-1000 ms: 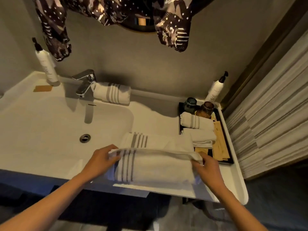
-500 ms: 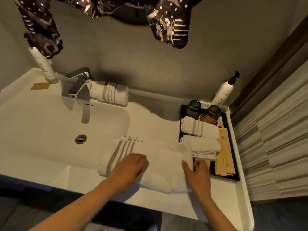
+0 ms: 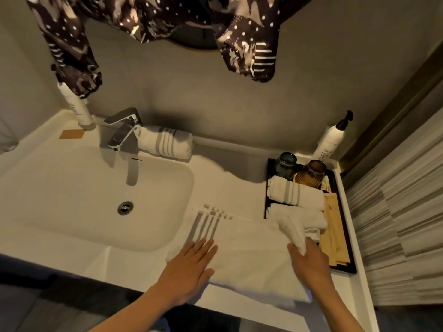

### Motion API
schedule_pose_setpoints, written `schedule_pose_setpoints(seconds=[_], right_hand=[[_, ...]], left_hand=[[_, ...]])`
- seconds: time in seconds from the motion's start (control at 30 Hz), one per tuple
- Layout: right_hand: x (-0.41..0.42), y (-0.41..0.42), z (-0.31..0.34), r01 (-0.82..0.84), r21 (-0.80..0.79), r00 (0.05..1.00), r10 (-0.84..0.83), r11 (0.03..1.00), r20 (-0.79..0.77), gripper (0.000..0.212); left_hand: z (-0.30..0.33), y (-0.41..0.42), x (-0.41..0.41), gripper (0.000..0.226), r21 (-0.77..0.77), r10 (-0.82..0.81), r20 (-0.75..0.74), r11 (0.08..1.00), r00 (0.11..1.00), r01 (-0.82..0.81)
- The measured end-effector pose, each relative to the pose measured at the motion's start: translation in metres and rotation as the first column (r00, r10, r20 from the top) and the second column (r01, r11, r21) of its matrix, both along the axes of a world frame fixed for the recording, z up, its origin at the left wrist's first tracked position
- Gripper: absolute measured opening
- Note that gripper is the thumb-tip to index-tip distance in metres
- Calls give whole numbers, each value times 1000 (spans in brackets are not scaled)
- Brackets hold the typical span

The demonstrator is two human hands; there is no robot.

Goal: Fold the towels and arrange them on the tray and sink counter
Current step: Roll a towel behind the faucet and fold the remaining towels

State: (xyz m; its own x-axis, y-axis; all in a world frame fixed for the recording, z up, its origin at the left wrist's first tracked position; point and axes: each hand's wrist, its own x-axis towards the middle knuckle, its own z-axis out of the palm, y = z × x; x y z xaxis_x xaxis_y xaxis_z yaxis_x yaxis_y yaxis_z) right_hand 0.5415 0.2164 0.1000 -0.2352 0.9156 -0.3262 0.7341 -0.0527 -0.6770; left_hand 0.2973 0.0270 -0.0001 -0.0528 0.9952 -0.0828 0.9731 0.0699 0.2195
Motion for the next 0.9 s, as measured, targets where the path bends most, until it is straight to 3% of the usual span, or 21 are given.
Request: schedule_pose_setpoints(seconds=[0.03,0.1,0.2,0.23,0.3,0.37,0.43,0.47,0.5,0.57,0.6,0.63,0.67,0.7,0.77,0.8,0.83,0.9], right_hand=[[7,6,4,-12,-19,999,13,1000,51,12],[13,12,9,-40,-70,990,48,997,132,17],[-3,12,22,-14,-109,999,17,994,31,16],[-15,10,29,-9,-134,998,1,991,-58,11],[-42,8,41,-32,-181,976,-8,983,-217,6],[-79,-2,47,-92,-224,952,20,970,-306,21],[-117,-18,48,-166,-196,933,90,967,-349,34],[-133,-29,47,-201,-243,924,101,949,-370,34],[-144,-41,46,-254,-356,912,100,900,-398,34],[-153,-57,37,-333,-486,861,51,808,-506,27],[-151,-61,29,-309,-444,864,53,841,-500,20],[-143,-61,19,-283,-296,883,127,912,-452,19],[-130,-59,7,-267,-151,891,184,952,-414,24],[-118,-59,-2,-289,8,912,278,957,-302,28],[-102,-67,-16,-446,197,880,468,873,-82,26],[-99,-73,-24,-513,273,844,537,814,-16,25],[-98,-80,-33,-572,341,801,597,746,39,29],[-102,-91,-49,-689,401,703,692,604,166,46]], left_hand=[[0,-4,0,57,6,-18,-48,1000,999,18],[7,-4,8,61,-46,-29,5,999,1000,29],[18,10,18,74,-162,156,331,981,931,-107],[24,14,17,72,-208,251,474,963,844,-170],[35,21,9,51,-275,419,697,906,582,-322],[42,27,-3,37,-356,512,829,794,226,-492],[50,36,-12,41,-492,474,859,659,-194,-569],[53,37,-19,47,-538,427,842,613,-331,-578],[57,37,-25,51,-566,394,824,586,-407,-580],[63,30,-37,45,-583,365,812,548,-455,-600],[63,26,-41,34,-562,364,827,546,-429,-621],[64,22,-44,23,-521,344,854,543,-391,-659],[62,17,-47,16,-467,371,879,552,-299,-691],[59,12,-47,25,-403,437,887,571,-150,-715],[48,5,-42,45,-216,555,785,660,274,-719],[40,2,-40,48,-125,545,716,715,436,-688],[34,0,-36,48,-59,512,665,761,543,-646],[23,-5,-33,45,1,449,611,823,652,-568]])
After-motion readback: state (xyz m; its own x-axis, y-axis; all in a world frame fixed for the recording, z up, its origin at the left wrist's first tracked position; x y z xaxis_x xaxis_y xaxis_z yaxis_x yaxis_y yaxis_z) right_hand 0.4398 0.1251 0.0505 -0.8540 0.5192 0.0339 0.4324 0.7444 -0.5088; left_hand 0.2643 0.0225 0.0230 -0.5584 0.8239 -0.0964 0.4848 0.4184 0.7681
